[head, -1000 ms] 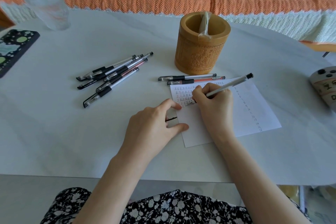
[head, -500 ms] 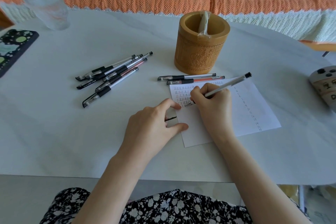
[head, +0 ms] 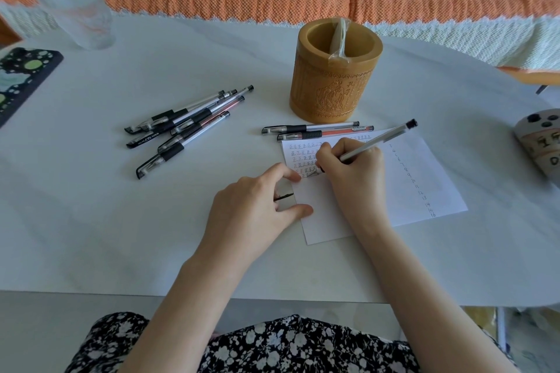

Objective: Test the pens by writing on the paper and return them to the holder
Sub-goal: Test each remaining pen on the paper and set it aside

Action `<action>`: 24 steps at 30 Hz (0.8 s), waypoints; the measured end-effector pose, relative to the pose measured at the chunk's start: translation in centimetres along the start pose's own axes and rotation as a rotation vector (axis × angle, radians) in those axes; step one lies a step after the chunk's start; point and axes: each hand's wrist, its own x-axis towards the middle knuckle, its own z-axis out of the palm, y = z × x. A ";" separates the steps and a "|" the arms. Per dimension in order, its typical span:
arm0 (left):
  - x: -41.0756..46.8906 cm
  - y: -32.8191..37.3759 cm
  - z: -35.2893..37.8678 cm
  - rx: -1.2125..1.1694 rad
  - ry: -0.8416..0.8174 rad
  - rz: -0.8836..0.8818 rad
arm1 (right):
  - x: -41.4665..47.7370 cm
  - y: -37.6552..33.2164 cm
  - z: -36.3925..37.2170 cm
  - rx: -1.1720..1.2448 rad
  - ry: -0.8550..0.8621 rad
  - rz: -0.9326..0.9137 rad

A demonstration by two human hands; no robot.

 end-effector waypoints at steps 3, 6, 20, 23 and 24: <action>0.0 0.0 0.0 -0.001 0.004 0.000 | 0.0 0.0 0.1 0.001 0.009 0.000; 0.0 0.0 0.0 0.002 0.003 0.001 | 0.0 0.0 0.1 0.010 0.020 0.002; -0.1 0.1 -0.1 0.006 0.012 0.008 | -0.1 -0.2 -0.1 0.043 0.027 0.018; -0.1 0.1 -0.1 0.009 0.007 0.016 | -0.1 -0.1 -0.1 0.052 0.032 0.025; -0.1 0.0 -0.2 0.008 0.005 0.020 | -0.1 -0.1 -0.2 0.056 0.034 0.027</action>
